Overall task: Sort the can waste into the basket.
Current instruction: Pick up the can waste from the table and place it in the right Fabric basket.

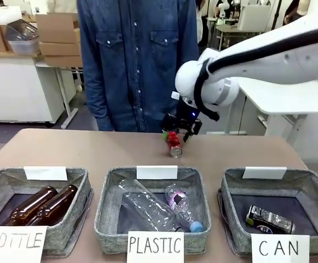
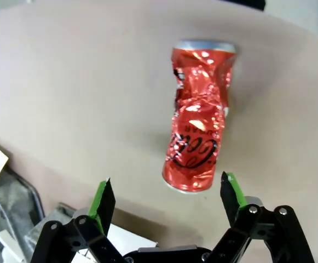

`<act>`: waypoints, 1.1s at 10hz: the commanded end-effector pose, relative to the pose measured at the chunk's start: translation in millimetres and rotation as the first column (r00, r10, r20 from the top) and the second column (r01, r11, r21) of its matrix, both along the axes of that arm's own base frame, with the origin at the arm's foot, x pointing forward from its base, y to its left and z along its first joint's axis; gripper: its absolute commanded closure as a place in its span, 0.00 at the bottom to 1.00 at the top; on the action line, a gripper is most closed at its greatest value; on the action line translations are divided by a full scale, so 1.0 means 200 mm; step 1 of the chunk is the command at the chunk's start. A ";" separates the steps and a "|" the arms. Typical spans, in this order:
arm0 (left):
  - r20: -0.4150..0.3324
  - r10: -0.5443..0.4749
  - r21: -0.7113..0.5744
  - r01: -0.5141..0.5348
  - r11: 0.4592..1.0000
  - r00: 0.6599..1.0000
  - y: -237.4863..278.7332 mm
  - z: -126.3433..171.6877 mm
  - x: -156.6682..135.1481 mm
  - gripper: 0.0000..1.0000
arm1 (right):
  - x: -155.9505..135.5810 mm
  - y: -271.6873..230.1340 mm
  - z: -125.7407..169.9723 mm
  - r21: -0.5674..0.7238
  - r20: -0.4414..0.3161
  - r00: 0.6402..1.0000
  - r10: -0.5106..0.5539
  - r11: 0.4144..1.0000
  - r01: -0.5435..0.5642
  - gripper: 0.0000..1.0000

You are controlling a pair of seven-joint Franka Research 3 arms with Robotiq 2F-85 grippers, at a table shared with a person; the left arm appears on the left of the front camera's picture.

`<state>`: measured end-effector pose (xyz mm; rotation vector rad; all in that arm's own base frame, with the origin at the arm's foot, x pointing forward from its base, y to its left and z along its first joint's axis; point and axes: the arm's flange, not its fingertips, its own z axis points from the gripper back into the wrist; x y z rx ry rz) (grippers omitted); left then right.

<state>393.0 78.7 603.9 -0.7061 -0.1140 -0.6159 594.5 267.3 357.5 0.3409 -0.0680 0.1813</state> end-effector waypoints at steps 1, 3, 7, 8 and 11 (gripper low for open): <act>0.016 -0.012 0.010 0.012 1.000 1.000 0.01 0.00 -0.01 0.00 | 0.00 0.02 0.02 0.003 0.010 1.000 0.003 1.000 -0.003 0.00; 0.016 -0.012 0.010 0.012 1.000 1.000 0.01 0.00 -0.01 0.00 | 0.00 -0.01 0.01 0.000 0.001 1.000 -0.002 1.000 0.002 0.00; 0.016 -0.012 0.010 0.012 1.000 1.000 0.01 0.00 -0.01 0.00 | 0.11 0.12 -0.19 -0.049 0.009 0.989 -0.146 0.988 0.146 0.00; 0.016 -0.012 0.010 0.012 1.000 1.000 0.01 0.00 -0.01 0.00 | 0.13 0.13 -0.23 -0.064 0.008 0.985 -0.173 0.983 0.173 0.00; 0.016 -0.012 0.010 0.012 1.000 1.000 0.01 0.00 -0.01 0.00 | 0.14 0.14 -0.26 -0.081 0.033 0.978 -0.204 0.975 0.206 0.00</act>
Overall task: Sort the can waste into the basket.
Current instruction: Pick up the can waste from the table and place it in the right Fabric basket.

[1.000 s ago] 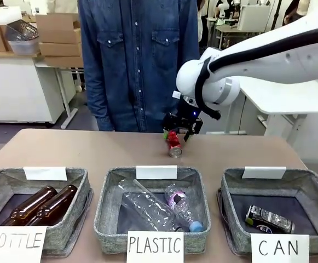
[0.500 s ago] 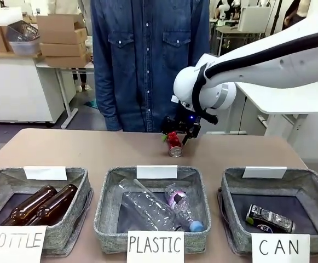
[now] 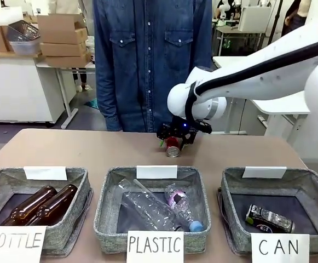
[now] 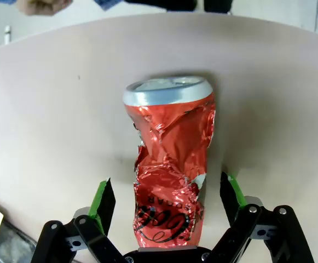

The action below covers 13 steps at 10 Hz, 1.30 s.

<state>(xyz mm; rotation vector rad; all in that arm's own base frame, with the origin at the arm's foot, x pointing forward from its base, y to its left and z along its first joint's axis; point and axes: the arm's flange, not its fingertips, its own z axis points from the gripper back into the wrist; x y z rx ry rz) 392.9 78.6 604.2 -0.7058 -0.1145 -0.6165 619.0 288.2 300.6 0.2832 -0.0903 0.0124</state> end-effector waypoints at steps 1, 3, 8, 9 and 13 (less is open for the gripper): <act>0.016 -0.011 0.010 0.011 1.000 1.000 0.01 0.00 -0.01 0.00 | 0.02 0.04 0.03 -0.033 0.026 0.999 -0.031 0.999 0.032 0.00; 0.016 -0.011 0.010 0.011 1.000 1.000 0.01 0.00 -0.01 0.00 | 0.03 0.04 0.02 -0.030 0.012 1.000 -0.025 0.999 0.026 0.37; 0.016 -0.011 0.010 0.011 1.000 1.000 0.01 0.00 -0.01 0.00 | 0.02 0.05 -0.01 -0.054 -0.008 1.000 -0.022 0.998 0.022 1.00; 0.016 -0.011 0.010 0.011 1.000 1.000 0.01 0.00 -0.01 0.00 | 0.02 0.05 -0.01 -0.053 -0.011 1.000 -0.025 0.998 0.024 0.96; 0.016 -0.011 0.010 0.011 1.000 1.000 0.01 0.00 -0.01 0.00 | 0.02 0.03 -0.01 -0.029 -0.021 0.999 -0.026 0.999 0.025 1.00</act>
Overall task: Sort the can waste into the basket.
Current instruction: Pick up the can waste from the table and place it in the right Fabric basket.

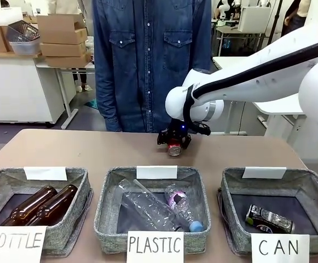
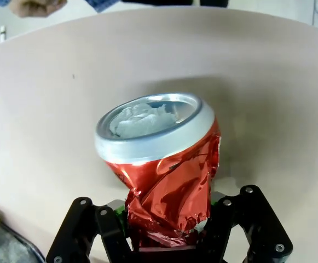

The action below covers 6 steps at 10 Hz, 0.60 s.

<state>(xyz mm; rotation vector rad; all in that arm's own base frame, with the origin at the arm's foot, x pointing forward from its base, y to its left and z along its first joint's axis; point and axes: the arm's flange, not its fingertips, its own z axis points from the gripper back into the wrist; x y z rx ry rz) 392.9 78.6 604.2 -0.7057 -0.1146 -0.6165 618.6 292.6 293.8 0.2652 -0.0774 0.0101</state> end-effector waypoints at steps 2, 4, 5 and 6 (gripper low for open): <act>0.016 -0.011 0.010 0.011 1.000 1.000 0.01 0.00 -0.01 0.00 | 0.01 -0.04 0.05 0.003 -0.006 1.000 -0.025 1.000 0.025 1.00; 0.016 -0.011 0.010 0.011 1.000 1.000 0.01 0.00 -0.01 0.00 | -0.07 -0.11 0.15 0.022 -0.012 0.999 0.038 0.999 -0.037 1.00; 0.016 -0.011 0.010 0.011 1.000 1.000 0.01 0.00 -0.01 0.00 | -0.21 -0.20 0.27 0.009 -0.007 0.998 0.058 0.998 -0.058 1.00; 0.016 -0.011 0.010 0.011 1.000 1.000 0.01 0.00 -0.01 0.00 | -0.43 -0.33 0.44 0.012 -0.076 0.991 0.110 0.994 -0.109 1.00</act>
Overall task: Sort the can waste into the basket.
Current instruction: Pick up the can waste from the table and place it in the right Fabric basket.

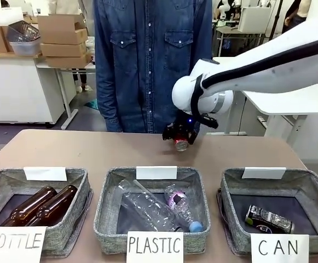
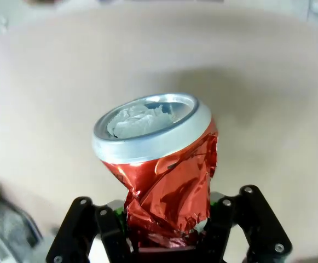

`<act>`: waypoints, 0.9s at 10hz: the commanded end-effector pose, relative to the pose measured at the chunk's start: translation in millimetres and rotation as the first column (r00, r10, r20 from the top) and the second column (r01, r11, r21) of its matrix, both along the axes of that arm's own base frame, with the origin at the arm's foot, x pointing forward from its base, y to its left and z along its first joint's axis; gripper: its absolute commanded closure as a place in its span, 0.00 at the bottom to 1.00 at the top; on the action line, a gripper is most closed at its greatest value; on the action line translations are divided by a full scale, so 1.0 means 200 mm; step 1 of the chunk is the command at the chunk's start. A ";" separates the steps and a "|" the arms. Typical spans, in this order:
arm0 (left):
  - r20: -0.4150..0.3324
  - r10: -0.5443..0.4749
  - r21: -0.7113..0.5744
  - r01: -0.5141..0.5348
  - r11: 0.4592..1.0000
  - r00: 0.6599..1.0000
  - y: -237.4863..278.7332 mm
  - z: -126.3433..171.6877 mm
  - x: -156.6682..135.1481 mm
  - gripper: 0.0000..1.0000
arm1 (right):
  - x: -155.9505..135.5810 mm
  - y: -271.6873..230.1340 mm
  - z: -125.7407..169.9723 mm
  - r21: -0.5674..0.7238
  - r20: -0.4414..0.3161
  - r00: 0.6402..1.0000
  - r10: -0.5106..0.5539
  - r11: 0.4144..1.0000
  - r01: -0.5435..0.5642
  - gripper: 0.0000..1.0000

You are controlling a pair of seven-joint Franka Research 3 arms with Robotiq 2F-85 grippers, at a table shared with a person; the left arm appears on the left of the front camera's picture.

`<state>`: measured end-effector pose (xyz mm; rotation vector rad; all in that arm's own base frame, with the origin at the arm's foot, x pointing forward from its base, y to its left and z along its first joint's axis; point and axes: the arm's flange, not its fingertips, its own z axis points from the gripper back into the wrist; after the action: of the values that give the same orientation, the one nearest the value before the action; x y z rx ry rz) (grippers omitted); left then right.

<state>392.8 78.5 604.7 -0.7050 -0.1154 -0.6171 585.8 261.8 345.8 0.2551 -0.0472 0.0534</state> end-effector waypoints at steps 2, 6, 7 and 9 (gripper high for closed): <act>0.014 -0.011 0.009 0.011 1.000 1.000 0.01 0.00 -0.01 0.00 | -0.75 -0.46 0.45 0.091 -0.025 0.951 0.307 0.948 -0.304 1.00; 0.014 -0.011 0.009 0.011 1.000 1.000 0.01 0.00 -0.01 0.00 | -1.17 -0.80 0.52 0.172 -0.080 0.952 0.295 0.945 -0.278 1.00; 0.014 -0.011 0.009 0.011 1.000 1.000 0.01 0.00 -0.01 0.00 | -1.21 -0.83 0.48 0.148 -0.094 0.963 0.253 0.960 -0.238 1.00; 0.014 -0.011 0.009 0.011 1.000 1.000 0.01 0.00 -0.01 0.00 | -1.24 -0.87 0.44 0.165 -0.080 0.969 0.234 0.962 -0.218 1.00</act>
<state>392.1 78.4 605.5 -0.7042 -0.1174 -0.6180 336.1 85.9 436.7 0.4256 0.0984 0.2991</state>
